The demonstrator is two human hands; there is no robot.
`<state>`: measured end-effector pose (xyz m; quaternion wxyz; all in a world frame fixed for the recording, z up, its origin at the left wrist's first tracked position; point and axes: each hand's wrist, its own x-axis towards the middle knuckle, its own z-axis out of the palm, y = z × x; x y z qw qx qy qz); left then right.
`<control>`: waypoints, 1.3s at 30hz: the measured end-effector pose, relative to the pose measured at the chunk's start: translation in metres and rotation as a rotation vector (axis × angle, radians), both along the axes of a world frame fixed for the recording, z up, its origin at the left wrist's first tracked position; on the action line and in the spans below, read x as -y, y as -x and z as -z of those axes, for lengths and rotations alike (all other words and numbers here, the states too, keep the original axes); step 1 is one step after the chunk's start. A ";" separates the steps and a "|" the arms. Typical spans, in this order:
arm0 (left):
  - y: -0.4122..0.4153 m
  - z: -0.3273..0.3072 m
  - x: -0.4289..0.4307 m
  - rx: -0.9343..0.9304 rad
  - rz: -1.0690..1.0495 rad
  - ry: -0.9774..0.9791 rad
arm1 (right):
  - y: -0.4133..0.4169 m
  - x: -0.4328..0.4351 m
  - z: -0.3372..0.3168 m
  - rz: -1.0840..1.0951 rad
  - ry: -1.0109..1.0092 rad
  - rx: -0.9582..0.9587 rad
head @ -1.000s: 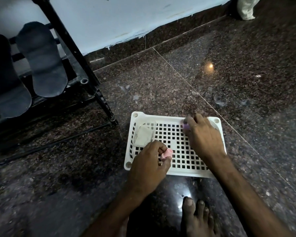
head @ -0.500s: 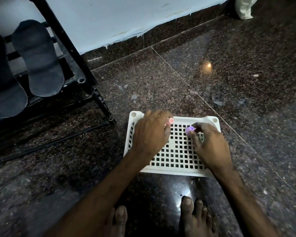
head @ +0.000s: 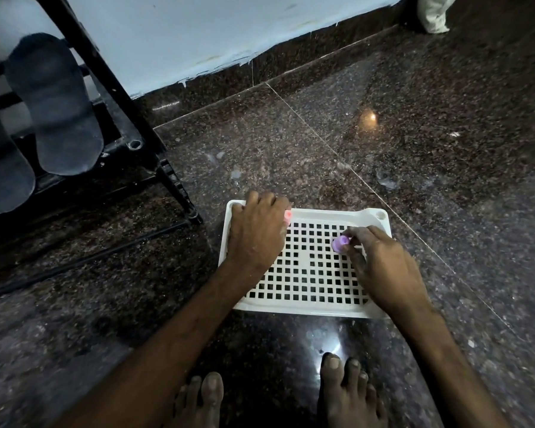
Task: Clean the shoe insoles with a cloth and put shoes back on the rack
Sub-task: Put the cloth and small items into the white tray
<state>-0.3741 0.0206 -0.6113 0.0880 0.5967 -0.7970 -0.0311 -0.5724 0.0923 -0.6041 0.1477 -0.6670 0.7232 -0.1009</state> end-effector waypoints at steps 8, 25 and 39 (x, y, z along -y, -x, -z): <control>-0.003 -0.010 -0.003 -0.033 0.006 -0.045 | 0.002 0.007 -0.003 -0.011 0.021 0.084; -0.010 -0.021 -0.034 -0.073 -0.097 -0.095 | -0.059 0.065 0.001 -0.184 0.100 0.134; -0.006 -0.020 -0.027 0.019 -0.089 -0.092 | -0.057 0.063 0.015 -0.182 0.031 0.145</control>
